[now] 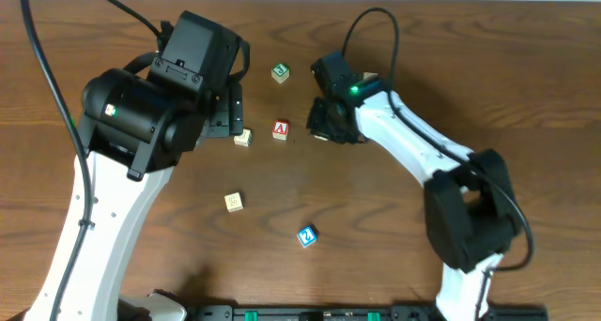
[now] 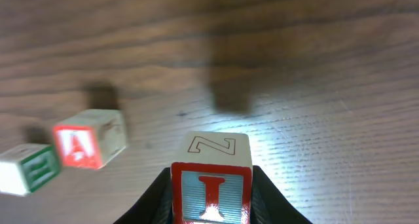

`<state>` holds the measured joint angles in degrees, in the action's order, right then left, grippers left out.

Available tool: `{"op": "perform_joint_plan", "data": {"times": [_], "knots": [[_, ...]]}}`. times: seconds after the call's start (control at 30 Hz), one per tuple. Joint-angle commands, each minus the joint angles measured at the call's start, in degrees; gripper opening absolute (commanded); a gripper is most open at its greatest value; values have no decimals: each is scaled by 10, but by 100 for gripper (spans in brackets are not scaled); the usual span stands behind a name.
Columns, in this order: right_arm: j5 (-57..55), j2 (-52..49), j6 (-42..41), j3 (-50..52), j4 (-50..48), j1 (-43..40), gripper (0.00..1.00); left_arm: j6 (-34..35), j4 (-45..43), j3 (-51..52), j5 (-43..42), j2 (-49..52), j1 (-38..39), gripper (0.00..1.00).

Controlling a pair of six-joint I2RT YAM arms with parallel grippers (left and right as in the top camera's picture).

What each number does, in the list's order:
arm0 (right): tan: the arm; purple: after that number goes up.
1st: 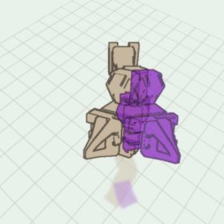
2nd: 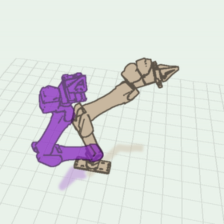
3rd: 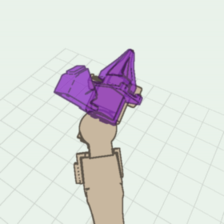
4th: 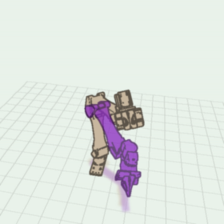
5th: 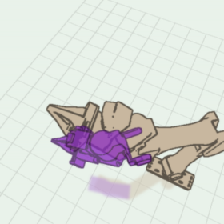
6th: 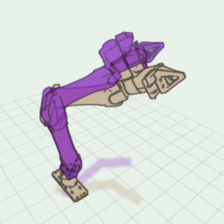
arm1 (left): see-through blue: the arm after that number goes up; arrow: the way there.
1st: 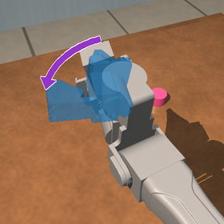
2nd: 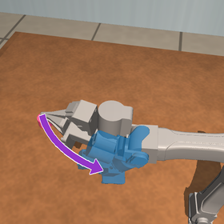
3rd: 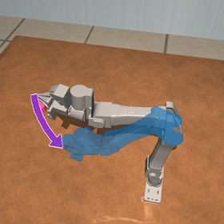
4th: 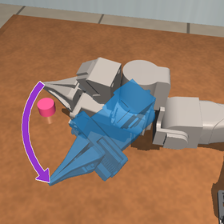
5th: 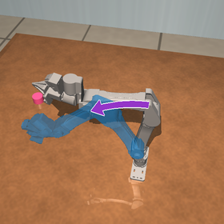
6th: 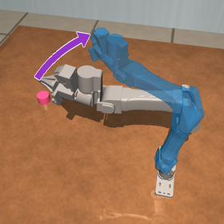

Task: Spell out Ai2
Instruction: 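Carry the 'I' block to the right of the 'A' block, then lower the 'I' block beside the 'A' block and release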

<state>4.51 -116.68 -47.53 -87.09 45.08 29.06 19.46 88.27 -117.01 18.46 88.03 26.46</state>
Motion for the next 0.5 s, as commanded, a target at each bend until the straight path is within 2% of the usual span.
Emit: {"op": "perform_joint_plan", "data": {"times": [0.0,0.47], "knots": [[0,-23,12,-41,10,6,13,2,2,0,16,0,-2,95],[-5,-49,35,-58,10,27,15,2,2,0,34,0,-2,95]]}}
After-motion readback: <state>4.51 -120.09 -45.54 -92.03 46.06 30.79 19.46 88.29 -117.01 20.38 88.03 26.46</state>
